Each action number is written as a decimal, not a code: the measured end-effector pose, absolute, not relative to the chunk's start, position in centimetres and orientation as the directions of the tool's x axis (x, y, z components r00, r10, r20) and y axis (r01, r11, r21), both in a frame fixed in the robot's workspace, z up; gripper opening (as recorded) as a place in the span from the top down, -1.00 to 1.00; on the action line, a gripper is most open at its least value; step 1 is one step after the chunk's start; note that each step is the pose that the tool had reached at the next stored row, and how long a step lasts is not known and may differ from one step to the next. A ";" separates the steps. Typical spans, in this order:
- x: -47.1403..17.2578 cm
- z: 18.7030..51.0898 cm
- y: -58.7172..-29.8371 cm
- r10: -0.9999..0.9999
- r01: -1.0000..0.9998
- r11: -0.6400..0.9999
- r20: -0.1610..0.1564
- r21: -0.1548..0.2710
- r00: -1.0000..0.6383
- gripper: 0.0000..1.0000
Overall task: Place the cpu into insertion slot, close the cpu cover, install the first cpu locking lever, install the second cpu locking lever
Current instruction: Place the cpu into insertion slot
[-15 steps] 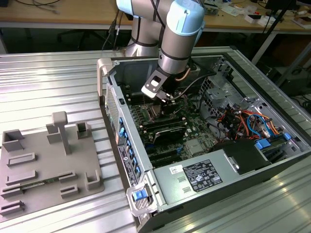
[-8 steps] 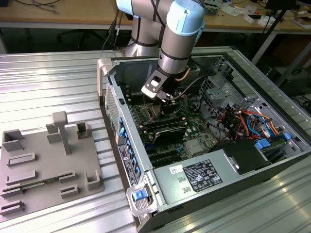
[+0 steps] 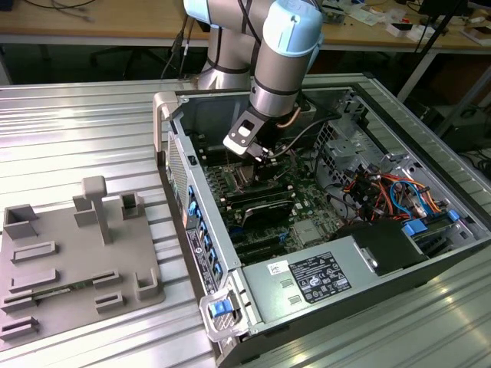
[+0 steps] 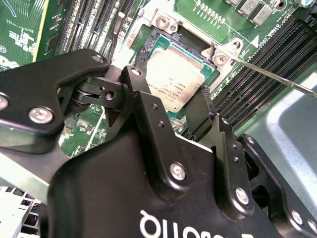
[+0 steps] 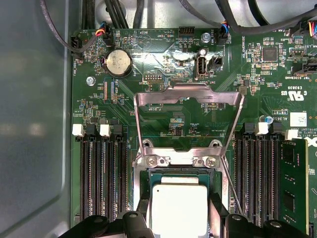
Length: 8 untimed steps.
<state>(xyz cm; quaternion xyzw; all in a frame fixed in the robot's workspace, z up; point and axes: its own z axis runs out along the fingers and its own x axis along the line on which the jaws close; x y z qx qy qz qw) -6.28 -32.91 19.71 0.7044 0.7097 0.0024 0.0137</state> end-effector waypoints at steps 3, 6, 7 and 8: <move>-6.3 19.7 -32.9 1.000 1.000 0.008 -0.016 0.023 -0.007 -0.09; -6.3 19.7 -32.9 1.000 1.000 0.008 -0.016 0.023 -0.007 -0.09; -6.3 19.7 -32.9 1.000 1.000 0.008 -0.016 0.023 -0.007 -0.09; -6.3 19.7 -32.9 1.000 1.000 0.008 -0.016 0.023 -0.008 -0.09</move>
